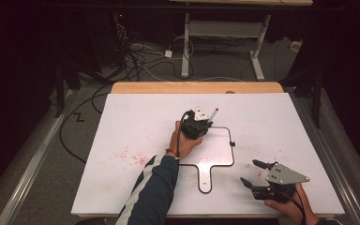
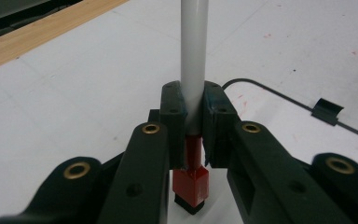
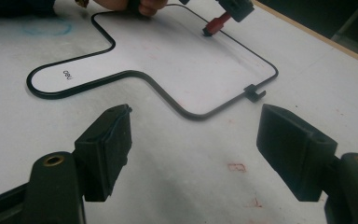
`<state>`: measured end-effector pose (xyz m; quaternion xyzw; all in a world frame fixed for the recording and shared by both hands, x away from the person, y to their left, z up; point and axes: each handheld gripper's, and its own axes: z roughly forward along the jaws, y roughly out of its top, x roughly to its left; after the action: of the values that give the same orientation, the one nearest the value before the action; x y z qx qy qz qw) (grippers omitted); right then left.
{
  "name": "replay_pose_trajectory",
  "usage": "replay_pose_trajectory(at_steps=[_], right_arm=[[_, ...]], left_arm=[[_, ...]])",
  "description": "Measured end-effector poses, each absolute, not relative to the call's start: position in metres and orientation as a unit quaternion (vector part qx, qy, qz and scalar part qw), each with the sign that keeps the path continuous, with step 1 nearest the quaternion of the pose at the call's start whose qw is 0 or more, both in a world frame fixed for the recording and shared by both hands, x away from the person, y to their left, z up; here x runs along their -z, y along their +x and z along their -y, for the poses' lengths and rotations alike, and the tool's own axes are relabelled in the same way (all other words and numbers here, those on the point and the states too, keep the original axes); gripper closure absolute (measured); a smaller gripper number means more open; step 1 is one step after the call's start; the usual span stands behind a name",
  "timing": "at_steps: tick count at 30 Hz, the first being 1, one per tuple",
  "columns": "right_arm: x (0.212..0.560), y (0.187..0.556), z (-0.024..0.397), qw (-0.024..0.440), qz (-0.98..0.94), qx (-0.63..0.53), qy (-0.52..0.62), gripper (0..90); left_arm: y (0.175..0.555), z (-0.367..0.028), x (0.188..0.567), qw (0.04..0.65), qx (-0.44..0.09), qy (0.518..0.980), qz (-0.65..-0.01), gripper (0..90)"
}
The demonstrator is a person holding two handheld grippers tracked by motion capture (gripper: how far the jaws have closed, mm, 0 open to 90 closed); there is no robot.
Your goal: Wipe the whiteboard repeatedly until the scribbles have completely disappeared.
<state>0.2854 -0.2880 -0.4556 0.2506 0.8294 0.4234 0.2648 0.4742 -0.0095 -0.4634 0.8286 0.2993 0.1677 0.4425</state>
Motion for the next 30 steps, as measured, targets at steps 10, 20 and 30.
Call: replay_pose_trajectory(at_steps=[10,20,30], right_arm=[[0.456,0.286,0.288,0.264,-0.829,-0.423,0.253,27.1],[0.454,0.285,0.293,0.266,-0.826,-0.429,0.253,27.1],[0.452,0.283,0.293,0.264,-0.824,-0.432,0.253,27.1]], left_arm=[[0.473,0.026,0.464,0.442,-0.165,0.833,-0.29,78.8],[0.474,0.094,0.461,0.45,-0.144,0.846,-0.246,78.8],[0.492,0.095,0.461,0.451,-0.146,0.839,-0.266,78.8]])
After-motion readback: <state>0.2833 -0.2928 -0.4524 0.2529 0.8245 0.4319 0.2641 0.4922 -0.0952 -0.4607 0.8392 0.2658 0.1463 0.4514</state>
